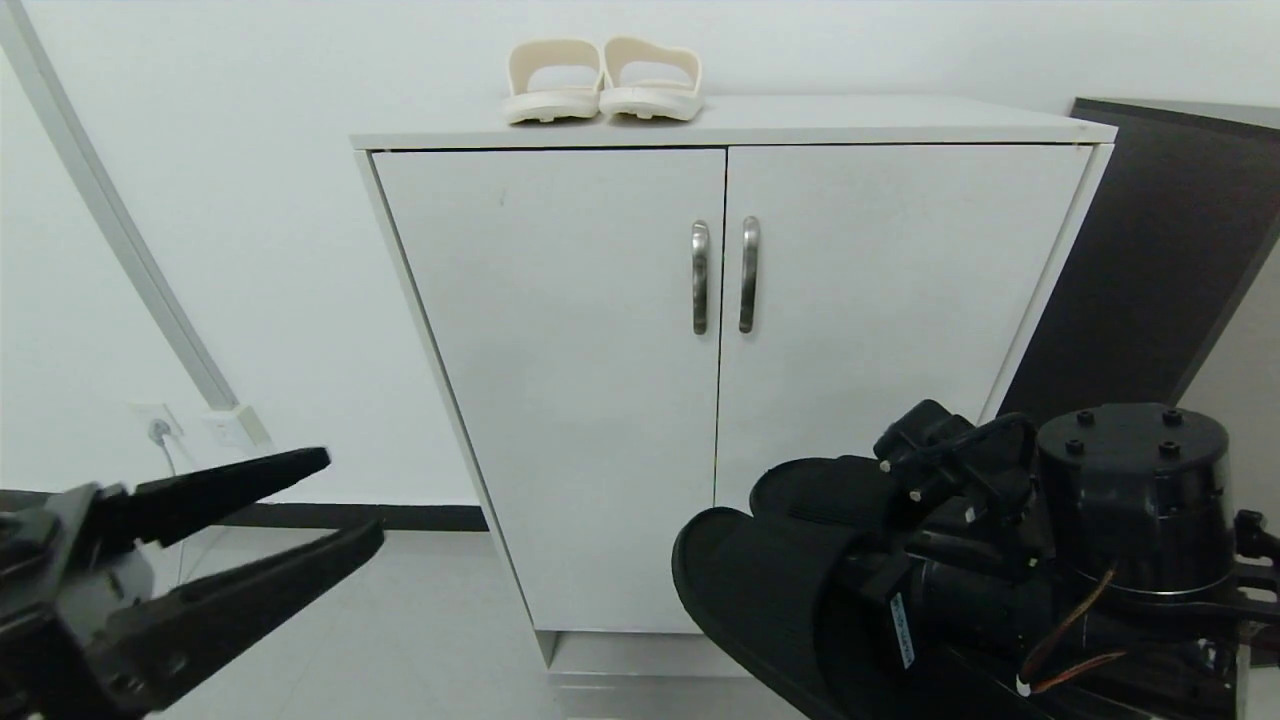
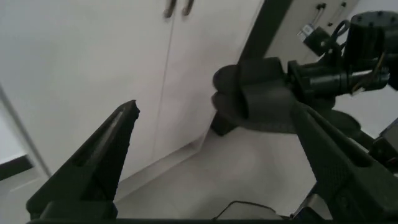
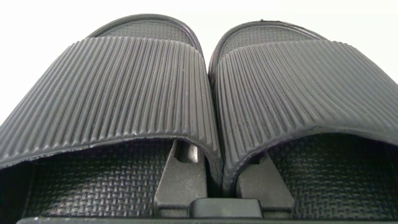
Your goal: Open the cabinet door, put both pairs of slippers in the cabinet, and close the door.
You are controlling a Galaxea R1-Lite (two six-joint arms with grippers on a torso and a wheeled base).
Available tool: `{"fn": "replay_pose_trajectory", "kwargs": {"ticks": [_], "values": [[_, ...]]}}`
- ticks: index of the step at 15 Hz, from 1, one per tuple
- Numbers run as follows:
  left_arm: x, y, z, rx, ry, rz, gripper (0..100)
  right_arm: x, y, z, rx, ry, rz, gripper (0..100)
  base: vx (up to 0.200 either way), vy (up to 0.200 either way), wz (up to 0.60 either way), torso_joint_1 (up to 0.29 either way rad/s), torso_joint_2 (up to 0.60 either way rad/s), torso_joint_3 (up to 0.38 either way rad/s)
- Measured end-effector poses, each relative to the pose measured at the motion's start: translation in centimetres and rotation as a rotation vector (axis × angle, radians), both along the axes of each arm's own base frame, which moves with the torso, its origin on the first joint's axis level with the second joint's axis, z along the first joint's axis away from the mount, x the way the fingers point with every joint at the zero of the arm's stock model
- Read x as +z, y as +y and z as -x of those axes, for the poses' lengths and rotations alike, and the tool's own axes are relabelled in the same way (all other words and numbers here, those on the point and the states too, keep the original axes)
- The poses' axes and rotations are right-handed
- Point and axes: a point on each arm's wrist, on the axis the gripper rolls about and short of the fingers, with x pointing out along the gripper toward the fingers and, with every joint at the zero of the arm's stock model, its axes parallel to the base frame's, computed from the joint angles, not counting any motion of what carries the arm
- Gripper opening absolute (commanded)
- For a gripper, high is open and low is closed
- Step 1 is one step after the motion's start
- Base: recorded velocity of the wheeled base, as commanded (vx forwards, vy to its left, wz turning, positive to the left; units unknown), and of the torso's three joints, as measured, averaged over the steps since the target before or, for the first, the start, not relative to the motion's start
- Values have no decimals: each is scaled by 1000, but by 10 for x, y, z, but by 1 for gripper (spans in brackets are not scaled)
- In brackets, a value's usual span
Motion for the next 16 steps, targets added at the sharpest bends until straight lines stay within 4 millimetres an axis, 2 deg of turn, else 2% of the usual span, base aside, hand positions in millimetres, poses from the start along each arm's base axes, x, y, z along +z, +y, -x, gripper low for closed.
{"fn": "replay_pose_trajectory", "kwargs": {"ticks": [4, 8, 12, 16], "values": [[29, -46, -55, -80, -42, 12, 100, -3, 0, 1, 2, 1, 2, 0, 0, 0, 0, 0, 0, 0], [53, -100, -96, -172, -82, 36, 100, -6, 0, 1, 11, 11, 11, 0, 0, 0, 0, 0, 0, 0], [64, -146, -127, -255, -53, 26, 100, -8, 1, 1, 11, 15, 16, 0, 0, 0, 0, 0, 0, 0], [64, -169, -145, -334, -29, 50, 100, -9, 1, 0, 11, 19, 20, 0, 0, 0, 0, 0, 0, 0]]}}
